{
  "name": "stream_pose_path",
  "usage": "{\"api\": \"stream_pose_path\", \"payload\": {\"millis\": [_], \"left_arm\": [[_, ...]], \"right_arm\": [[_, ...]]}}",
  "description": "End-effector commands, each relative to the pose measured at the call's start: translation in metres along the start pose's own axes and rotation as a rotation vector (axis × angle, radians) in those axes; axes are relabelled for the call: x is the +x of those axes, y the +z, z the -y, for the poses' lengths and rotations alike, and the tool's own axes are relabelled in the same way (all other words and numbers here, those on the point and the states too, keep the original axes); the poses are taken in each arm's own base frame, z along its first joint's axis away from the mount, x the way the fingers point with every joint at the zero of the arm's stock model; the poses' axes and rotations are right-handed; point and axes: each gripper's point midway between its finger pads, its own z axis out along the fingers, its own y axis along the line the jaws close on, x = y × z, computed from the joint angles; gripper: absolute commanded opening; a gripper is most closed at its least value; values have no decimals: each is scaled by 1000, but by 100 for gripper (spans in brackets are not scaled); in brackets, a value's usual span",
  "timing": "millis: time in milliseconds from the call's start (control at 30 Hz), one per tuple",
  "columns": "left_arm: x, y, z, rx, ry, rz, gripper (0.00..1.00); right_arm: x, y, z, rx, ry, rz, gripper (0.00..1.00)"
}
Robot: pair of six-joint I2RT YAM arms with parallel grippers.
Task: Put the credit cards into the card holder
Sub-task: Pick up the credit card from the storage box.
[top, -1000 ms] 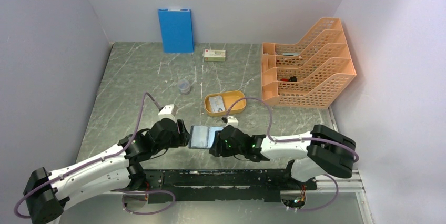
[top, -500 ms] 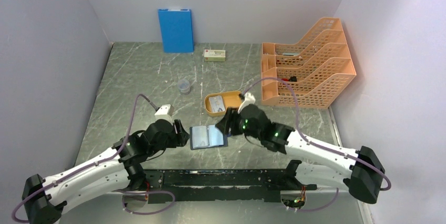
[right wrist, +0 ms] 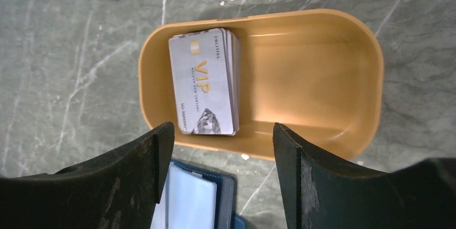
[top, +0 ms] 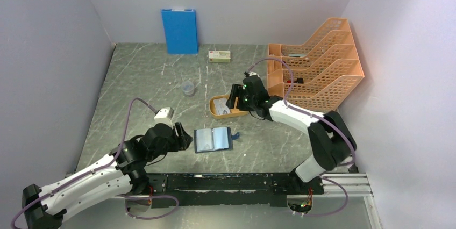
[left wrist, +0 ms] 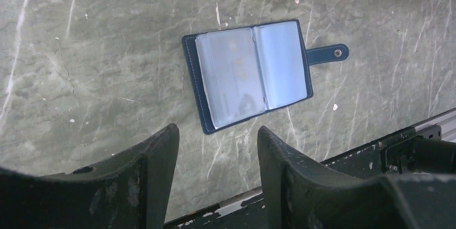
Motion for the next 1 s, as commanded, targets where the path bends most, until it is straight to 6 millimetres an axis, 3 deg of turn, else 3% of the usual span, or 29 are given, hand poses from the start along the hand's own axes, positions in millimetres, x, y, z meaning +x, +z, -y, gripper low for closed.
{"api": "stream_pose_path", "payload": {"millis": [0, 267, 733, 967], "left_arm": [[2, -1, 0, 0, -6, -14, 60], [3, 2, -1, -10, -2, -17, 60], [7, 8, -3, -20, 6, -29, 60], [8, 9, -3, -26, 7, -36, 60]], "right_arm": [[-7, 21, -10, -49, -32, -18, 70], [-3, 50, -8, -44, -38, -44, 71], [27, 67, 12, 19, -75, -125, 65], [34, 65, 17, 37, -57, -132, 45]]}}
